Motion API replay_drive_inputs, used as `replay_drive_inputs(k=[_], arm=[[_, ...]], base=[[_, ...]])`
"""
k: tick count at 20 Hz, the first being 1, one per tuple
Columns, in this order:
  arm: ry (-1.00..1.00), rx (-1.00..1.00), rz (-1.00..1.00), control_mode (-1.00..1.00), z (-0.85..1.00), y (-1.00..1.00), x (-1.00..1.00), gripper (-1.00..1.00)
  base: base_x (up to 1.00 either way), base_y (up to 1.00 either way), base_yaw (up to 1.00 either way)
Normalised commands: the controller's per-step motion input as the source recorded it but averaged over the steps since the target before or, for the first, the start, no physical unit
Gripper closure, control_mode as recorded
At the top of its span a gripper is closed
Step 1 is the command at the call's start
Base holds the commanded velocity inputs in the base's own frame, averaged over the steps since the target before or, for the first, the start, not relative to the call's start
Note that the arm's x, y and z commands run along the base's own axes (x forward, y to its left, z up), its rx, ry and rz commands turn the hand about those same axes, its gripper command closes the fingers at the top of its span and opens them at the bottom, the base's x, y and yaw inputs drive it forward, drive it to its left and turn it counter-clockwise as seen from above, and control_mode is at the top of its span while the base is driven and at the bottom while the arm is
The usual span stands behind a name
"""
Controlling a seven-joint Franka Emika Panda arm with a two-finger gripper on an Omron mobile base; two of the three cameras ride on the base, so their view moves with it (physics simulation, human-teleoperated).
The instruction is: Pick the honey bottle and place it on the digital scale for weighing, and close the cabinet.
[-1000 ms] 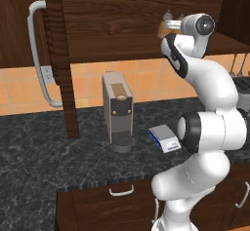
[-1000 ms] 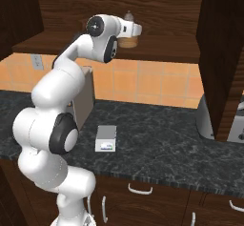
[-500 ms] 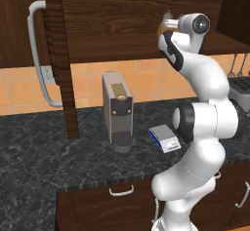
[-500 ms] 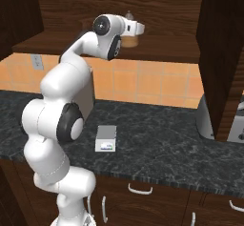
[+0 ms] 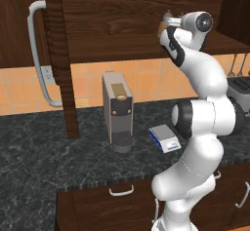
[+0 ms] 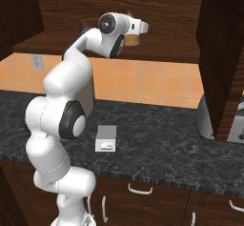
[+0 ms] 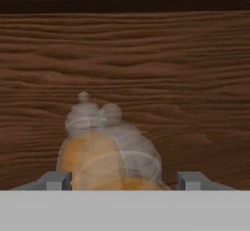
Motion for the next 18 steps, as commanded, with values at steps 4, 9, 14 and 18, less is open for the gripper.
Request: replay_drive_inputs(k=[4,9,14,18], arm=[[0.0,-0.03,0.0,-1.0,-0.06,0.0,0.0,1.0],[0.0,0.0,0.0,-1.0,-0.01,0.0,-0.07,1.0],[0.0,0.0,0.0,-1.0,-0.08,-0.01,-0.49,1.0],[-0.04,0.0,0.01,-1.0,-0.2,-0.06,-0.79,1.0]], base=[[0.0,0.0,0.0],[0.0,0.0,0.0],[0.0,0.0,0.0],[0.0,0.0,0.0]])
